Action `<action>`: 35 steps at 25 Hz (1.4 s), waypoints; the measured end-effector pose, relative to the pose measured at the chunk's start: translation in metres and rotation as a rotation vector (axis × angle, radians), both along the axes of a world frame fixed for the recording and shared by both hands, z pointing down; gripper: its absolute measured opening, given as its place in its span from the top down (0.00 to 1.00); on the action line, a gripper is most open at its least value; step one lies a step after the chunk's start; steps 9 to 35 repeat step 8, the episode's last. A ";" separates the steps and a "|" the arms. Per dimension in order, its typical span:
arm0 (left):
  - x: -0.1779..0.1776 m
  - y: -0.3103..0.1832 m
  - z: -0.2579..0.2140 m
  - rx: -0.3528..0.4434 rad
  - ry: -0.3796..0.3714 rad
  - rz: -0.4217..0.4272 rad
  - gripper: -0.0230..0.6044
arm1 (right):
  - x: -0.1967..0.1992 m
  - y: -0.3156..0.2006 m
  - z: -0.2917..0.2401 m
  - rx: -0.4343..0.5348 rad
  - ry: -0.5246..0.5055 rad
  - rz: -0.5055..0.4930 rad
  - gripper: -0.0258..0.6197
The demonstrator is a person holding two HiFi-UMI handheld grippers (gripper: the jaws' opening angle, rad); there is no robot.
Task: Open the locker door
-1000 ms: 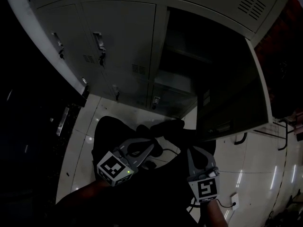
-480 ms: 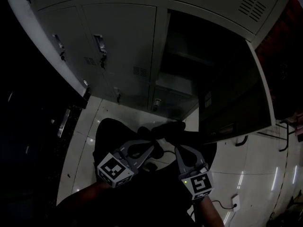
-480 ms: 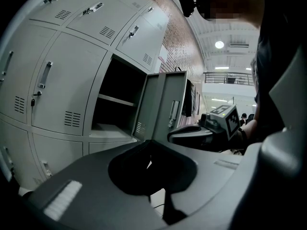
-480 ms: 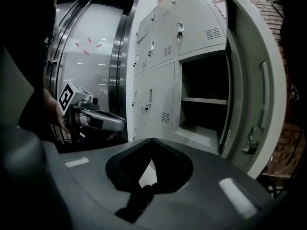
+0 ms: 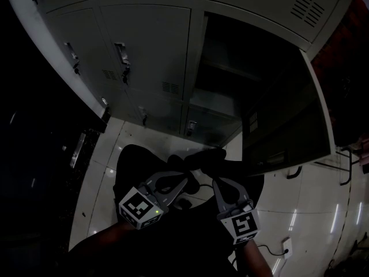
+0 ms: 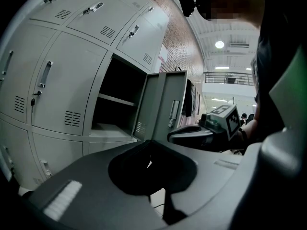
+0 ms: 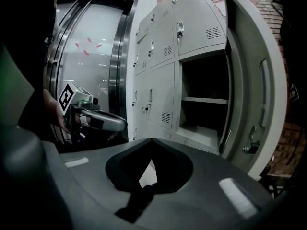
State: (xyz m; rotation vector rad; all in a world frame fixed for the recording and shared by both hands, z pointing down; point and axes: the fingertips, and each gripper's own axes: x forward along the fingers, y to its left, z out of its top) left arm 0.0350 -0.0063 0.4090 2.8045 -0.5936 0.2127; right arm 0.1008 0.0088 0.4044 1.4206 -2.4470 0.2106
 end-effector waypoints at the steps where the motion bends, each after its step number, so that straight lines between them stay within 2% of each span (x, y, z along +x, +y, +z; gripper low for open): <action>1: 0.000 0.000 0.000 0.000 0.000 0.001 0.94 | 0.000 0.000 0.000 0.001 0.000 0.000 0.96; 35: -0.001 0.000 0.003 0.001 -0.001 0.000 0.94 | 0.000 0.000 0.000 -0.005 0.001 0.002 0.96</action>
